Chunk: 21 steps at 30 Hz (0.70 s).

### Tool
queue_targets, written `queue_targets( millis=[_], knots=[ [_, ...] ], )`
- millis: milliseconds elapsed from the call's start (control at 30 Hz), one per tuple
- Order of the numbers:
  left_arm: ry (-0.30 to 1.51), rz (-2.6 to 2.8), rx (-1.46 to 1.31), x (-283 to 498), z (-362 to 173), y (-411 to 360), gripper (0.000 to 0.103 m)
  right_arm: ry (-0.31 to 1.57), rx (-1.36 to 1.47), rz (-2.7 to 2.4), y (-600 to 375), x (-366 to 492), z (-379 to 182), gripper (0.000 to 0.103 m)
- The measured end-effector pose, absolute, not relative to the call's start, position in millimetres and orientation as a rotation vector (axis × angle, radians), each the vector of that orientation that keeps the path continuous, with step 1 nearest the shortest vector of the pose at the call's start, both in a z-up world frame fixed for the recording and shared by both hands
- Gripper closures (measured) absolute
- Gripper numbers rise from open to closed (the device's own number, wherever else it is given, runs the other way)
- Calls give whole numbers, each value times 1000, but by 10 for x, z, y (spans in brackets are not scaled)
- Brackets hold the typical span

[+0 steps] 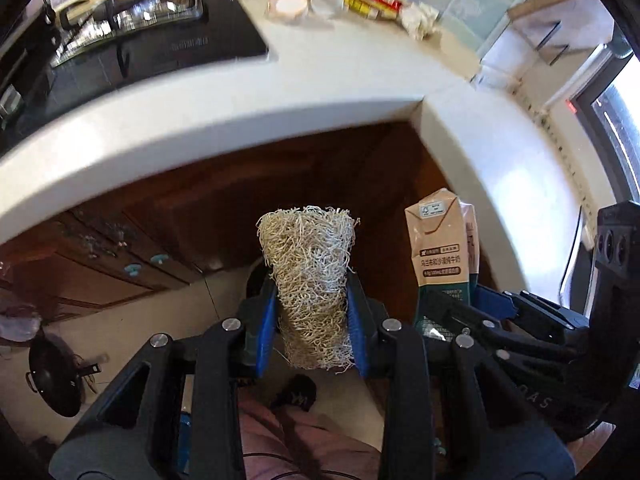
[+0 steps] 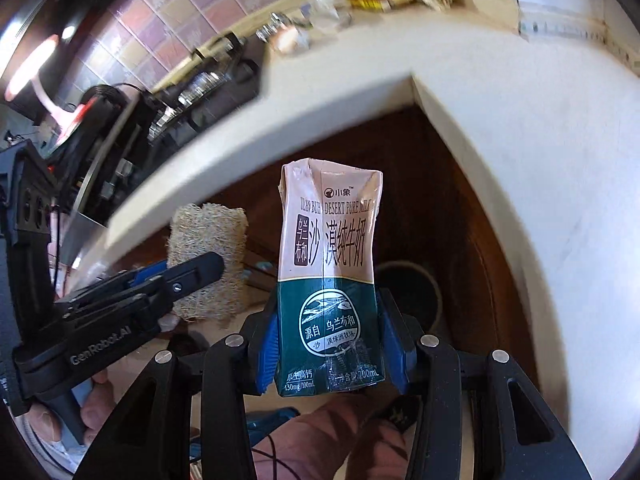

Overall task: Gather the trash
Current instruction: 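Carry the sponge and carton down over the floor bin and release both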

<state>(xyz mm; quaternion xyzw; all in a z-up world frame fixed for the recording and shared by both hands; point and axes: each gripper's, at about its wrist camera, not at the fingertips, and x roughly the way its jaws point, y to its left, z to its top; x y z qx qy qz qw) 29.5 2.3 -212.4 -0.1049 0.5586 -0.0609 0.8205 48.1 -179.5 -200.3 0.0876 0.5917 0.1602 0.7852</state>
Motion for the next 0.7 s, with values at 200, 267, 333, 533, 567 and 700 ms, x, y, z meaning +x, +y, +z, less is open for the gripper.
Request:
queue_targets(
  millis=[200,267,333,533,567,700],
  knots=[
    [1261,-193,-189,348,-2986,17,74,1377,165,257,-1780,420,-3021,59],
    [1280,-210,-188,368,-3341,8,74,1400,165,238,-1771,424,-3375,58],
    [1297,-225,-191,426,-3658,-5,74,1413,156,216,-1769,440,-3703,58],
    [1324,-238,-161,640,-4591,-30,73,1441,123,159,-1816,560,-4716,58],
    [1325,-237,-155,682,-4735,-22,73,1445,119,154,-1825,578,-4836,58],
    [1351,-251,-168,809,-5146,28,70,1465,124,128,-1922,640,-5311,57]
  ],
)
